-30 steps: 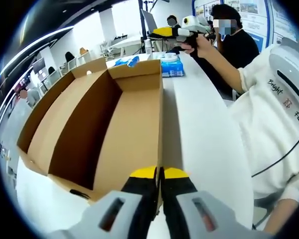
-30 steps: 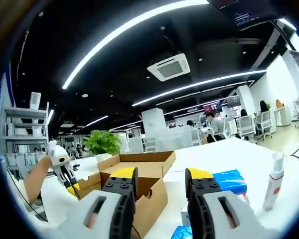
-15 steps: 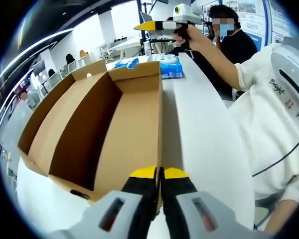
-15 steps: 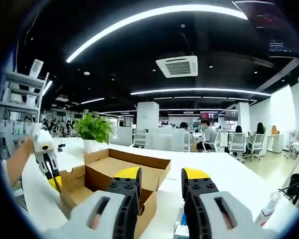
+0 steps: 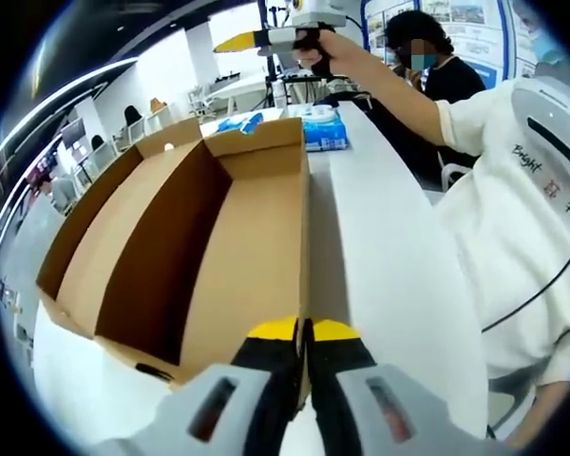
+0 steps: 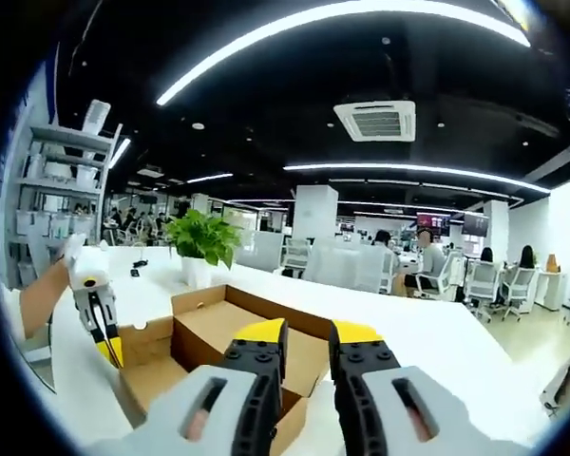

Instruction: Operate the shoe box by opening the lid, removing the specified soft item, and placing it in the target area until the item is outside and the box remains undamaged.

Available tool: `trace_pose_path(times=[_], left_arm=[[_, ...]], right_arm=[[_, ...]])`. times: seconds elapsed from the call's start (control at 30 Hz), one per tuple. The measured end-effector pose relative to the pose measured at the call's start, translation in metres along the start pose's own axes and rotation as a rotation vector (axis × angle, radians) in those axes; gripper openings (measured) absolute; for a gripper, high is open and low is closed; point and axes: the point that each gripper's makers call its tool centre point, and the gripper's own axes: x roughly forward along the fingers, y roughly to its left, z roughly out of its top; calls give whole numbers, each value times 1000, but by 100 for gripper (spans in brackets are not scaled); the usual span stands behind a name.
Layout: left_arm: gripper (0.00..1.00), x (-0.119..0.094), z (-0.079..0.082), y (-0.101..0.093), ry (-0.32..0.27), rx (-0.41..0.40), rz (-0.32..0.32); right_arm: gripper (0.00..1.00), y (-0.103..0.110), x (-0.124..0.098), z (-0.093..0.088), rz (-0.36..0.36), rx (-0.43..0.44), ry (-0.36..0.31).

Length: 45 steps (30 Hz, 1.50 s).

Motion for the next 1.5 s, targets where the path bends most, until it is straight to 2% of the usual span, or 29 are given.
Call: trace_pose_path(times=[0.03, 0.1, 0.23, 0.3, 0.33, 0.37, 0.4, 0.43, 0.47, 0.53, 0.6, 0.77, 0.8, 0.87, 0.93, 0.97, 1.0, 1.07, 1.1, 1.13, 1.2, 1.23, 1.3, 1.37, 1.43, 1.5], left_arm=[[2, 0, 0, -1, 1, 4, 0], [2, 1, 0, -2, 9, 2, -2], [2, 0, 0, -2, 10, 0, -6], [2, 0, 0, -1, 6, -5, -8], [2, 0, 0, -2, 2, -4, -8], [2, 0, 0, -2, 0, -3, -8], [2, 0, 0, -2, -1, -2, -8], [2, 0, 0, -2, 0, -2, -8], [2, 0, 0, -2, 3, -2, -9], [2, 1, 0, -2, 8, 0, -8], [2, 0, 0, -2, 6, 1, -5], [2, 1, 0, -2, 10, -6, -11], [2, 1, 0, -2, 10, -5, -10], [2, 0, 0, -2, 8, -3, -9], [2, 0, 0, -2, 7, -1, -7], [2, 0, 0, -2, 7, -1, -6], [2, 0, 0, -2, 7, -1, -4], [2, 0, 0, -2, 6, 0, -4], [2, 0, 0, -2, 4, 1, -3], [2, 0, 0, -1, 3, 3, -3], [2, 0, 0, -1, 2, 2, -5], [2, 0, 0, -1, 3, 0, -6], [2, 1, 0, -1, 10, -1, -9], [1, 1, 0, -2, 15, -7, -12], [1, 1, 0, -2, 15, -11, -11], [1, 1, 0, -2, 11, -4, -9]], right_arm=[[19, -3, 1, -2, -3, -1, 10], [22, -11, 0, -8, -53, -51, 34], [22, -9, 2, -8, -44, -56, 24], [23, -9, 5, -1, -25, -195, -18], [24, -4, 4, 7, -22, -294, -61], [24, -5, 2, 6, -43, -379, -55], [24, -7, 2, 4, -70, -388, -38], [24, -4, 2, 1, -60, -337, -30], [25, 2, 3, 2, -26, -278, -50], [28, -1, 5, 2, -24, -146, -54], [32, -4, 9, -1, -19, -95, -27], [38, -11, 17, 3, -24, -82, -13], [39, -17, 19, 2, -47, -66, 2], [47, -29, 22, 0, -93, -34, 31], [53, -34, 24, -1, -106, -14, 49], [52, -35, 25, -1, -105, -9, 50], [52, -39, 27, -4, -113, 37, 76], [52, -47, 31, -4, -132, 42, 79], [51, -47, 33, -4, -128, 39, 82], [50, -43, 36, -7, -93, 35, 94], [46, -42, 38, -12, -85, 35, 118], [43, -44, 41, -15, -80, -8, 143], [39, -50, 50, -10, -97, -2, 147], [40, -56, 59, -5, -107, 33, 154], [40, -58, 65, 2, -120, 38, 143], [40, -65, 71, 3, -154, 20, 162]])
